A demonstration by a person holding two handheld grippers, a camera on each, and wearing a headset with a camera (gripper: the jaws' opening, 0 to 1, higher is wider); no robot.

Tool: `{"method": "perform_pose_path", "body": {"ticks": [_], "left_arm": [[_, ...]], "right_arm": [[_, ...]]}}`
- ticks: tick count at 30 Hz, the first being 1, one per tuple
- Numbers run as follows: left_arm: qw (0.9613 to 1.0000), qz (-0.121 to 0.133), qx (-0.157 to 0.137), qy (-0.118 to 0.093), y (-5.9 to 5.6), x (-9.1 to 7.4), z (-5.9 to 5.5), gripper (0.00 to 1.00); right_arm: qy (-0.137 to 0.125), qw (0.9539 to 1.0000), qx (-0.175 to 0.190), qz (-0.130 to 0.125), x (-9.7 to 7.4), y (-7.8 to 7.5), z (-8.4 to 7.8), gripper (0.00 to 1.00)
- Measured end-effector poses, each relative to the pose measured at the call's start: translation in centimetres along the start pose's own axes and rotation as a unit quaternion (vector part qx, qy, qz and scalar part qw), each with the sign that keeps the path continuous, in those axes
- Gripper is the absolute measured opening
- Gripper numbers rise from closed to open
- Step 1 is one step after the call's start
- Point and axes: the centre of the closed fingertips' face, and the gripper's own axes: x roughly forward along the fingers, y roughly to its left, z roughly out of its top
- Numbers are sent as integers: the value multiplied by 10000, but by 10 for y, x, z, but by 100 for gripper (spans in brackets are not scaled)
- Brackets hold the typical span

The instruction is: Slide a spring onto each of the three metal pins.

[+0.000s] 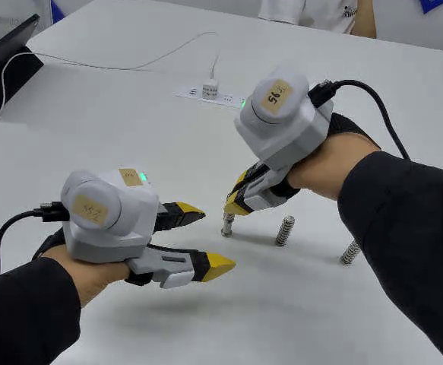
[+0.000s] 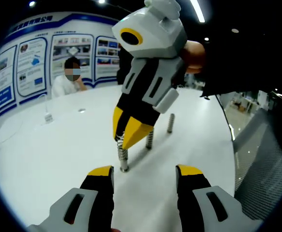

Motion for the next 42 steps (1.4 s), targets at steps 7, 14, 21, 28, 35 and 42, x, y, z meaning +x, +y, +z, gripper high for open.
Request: {"method": "perform_pose_path", "body": {"ticks": [7, 14, 21, 28, 35, 42], "left_arm": [[10000, -4, 0, 10, 0, 1, -1, 52], [10000, 2, -19, -5, 1, 0, 0, 52], [10000, -12, -24, 11, 0, 0, -1, 52], [10000, -11, -22, 28, -1, 1, -1, 52], [10000, -3, -39, 32, 0, 1, -2, 52], [10000, -4, -43, 37, 0, 1, -2, 52]], "right_arm": [[13, 10000, 52, 16, 3, 0, -3, 12], [42, 9999, 84, 39, 6, 1, -5, 12], [67, 9999, 136, 59, 9, 2, -9, 12], [93, 9998, 154, 72, 13, 3, -12, 12], [124, 9997, 199, 98, 17, 3, -15, 12], [150, 9996, 215, 119, 20, 3, -17, 12]]}}
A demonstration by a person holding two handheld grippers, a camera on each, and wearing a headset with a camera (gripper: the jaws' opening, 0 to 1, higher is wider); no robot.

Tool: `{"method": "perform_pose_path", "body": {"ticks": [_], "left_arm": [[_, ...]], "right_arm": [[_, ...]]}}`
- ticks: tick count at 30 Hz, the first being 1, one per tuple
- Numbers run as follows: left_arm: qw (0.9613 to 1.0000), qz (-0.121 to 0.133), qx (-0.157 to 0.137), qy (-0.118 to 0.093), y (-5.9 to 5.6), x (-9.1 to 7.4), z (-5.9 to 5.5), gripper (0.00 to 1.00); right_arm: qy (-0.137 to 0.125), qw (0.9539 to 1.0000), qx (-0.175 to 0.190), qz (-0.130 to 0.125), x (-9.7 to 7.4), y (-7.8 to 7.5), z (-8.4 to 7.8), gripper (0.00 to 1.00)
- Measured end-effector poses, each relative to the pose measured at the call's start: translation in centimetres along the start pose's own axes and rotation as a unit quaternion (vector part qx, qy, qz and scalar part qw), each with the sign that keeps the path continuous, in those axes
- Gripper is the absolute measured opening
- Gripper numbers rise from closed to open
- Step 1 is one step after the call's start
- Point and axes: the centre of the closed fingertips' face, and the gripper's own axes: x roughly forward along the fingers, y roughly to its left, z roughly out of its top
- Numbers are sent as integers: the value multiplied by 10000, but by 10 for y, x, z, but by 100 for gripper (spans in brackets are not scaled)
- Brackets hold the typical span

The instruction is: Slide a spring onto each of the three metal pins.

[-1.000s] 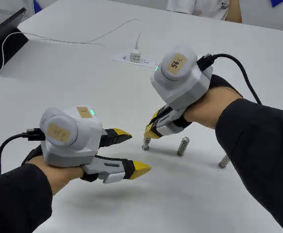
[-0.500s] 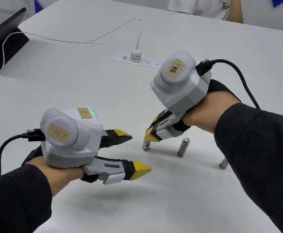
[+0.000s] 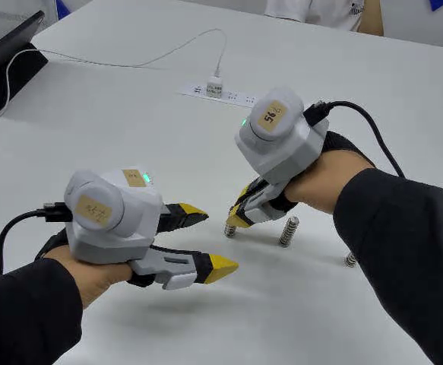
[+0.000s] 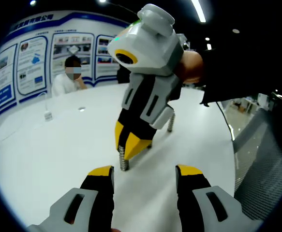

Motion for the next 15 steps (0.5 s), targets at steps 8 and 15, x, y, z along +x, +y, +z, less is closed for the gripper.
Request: {"method": "perform_pose_path", "body": {"ticks": [8, 15], "left_arm": [[10000, 5, -9, 4, 1, 0, -1, 52], [10000, 21, -16, -4, 2, 0, 0, 53]], "right_arm": [[-2, 10000, -3, 4, 3, 0, -1, 12], [-7, 10000, -4, -11, 5, -3, -2, 14]]}}
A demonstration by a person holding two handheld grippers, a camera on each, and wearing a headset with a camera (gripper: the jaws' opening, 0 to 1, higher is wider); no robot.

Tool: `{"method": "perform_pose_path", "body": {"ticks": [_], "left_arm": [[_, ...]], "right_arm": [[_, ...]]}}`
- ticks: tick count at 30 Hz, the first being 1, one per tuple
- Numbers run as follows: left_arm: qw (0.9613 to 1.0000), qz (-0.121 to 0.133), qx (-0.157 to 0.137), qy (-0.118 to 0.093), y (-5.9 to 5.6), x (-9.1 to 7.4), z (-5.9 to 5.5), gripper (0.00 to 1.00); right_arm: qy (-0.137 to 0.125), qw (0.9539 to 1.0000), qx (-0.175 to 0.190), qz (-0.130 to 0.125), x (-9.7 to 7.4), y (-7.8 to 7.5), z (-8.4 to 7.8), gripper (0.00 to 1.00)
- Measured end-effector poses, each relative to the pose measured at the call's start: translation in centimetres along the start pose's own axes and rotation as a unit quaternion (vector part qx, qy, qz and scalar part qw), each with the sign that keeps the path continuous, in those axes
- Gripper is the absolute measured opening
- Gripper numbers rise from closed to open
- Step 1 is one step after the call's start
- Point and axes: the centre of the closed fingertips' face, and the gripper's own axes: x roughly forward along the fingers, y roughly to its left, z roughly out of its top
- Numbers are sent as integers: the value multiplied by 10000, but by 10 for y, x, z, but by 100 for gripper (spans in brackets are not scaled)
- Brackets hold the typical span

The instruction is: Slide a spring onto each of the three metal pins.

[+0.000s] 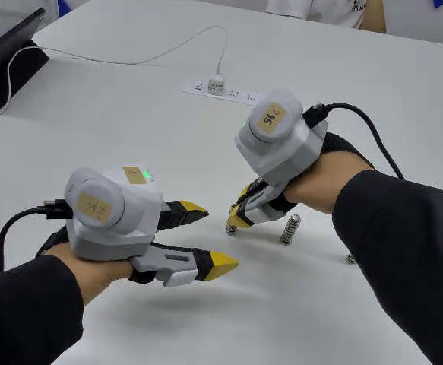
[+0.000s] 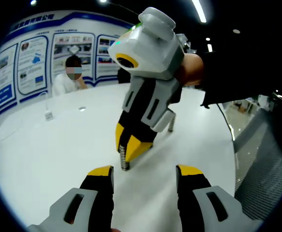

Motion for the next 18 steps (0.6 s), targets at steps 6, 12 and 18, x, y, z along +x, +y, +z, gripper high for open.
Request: {"method": "perform_pose_path", "body": {"ticks": [6, 12, 18], "left_arm": [[10000, 4, 4, 4, 0, 0, 0, 53], [10000, -8, 26, 30, -1, 1, 0, 54], [10000, -12, 35, 52, -2, 2, -1, 55]], "right_arm": [[-33, 10000, 45, -50, -2, -4, -3, 16], [-92, 9999, 92, -101, -8, -5, -7, 19], [-143, 9997, 112, -151, -16, -3, -11, 21]]}}
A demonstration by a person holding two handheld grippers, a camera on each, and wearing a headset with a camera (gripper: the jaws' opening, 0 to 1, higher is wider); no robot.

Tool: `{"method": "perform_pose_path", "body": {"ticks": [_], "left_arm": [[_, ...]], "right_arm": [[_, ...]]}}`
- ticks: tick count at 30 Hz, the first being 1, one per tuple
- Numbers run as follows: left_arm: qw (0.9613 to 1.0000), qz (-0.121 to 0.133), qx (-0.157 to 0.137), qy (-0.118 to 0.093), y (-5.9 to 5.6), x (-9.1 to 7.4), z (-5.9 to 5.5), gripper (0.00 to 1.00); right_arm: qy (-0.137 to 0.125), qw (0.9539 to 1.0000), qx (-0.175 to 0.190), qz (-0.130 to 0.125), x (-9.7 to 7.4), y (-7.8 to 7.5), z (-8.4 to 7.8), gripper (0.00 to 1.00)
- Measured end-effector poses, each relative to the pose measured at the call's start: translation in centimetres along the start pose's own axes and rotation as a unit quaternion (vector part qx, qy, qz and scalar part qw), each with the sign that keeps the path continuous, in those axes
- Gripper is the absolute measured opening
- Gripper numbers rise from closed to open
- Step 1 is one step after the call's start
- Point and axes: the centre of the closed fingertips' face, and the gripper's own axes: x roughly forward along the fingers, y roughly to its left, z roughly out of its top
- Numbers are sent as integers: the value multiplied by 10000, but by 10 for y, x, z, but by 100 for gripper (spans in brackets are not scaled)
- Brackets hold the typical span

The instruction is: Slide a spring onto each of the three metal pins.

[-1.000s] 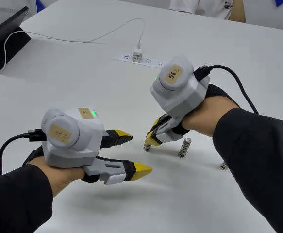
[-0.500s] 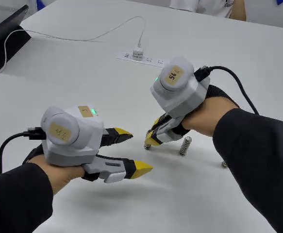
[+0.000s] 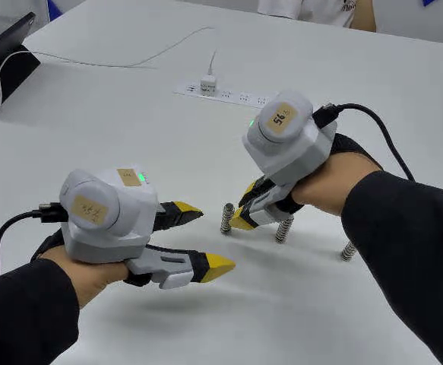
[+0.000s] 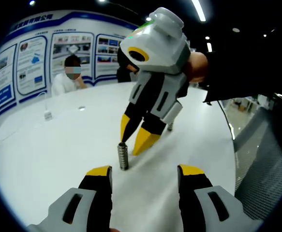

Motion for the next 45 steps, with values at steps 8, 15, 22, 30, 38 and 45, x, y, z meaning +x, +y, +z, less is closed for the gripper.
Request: {"method": "perform_pose_path", "body": {"ticks": [8, 15, 22, 30, 38, 45], "left_arm": [[10000, -15, 23, 20, -1, 1, 0, 56], [10000, -13, 33, 35, -1, 1, 0, 57], [10000, -5, 42, 35, -1, 0, 1, 58], [10000, -26, 61, 42, -3, 0, 1, 59], [9999, -62, 58, 74, -5, 0, 0, 60], [9999, -65, 21, 79, -6, 0, 0, 61]], "right_arm": [[-78, 9999, 65, -60, -7, 1, -6, 21], [-222, 9996, 158, -67, -14, 5, -7, 22], [-306, 9993, 189, -107, -23, 11, -12, 22], [-481, 9983, 315, -106, -34, 18, -19, 23], [-582, 9973, 419, -182, -43, 23, -29, 23], [-659, 9961, 537, -244, -52, 27, -39, 23]]}}
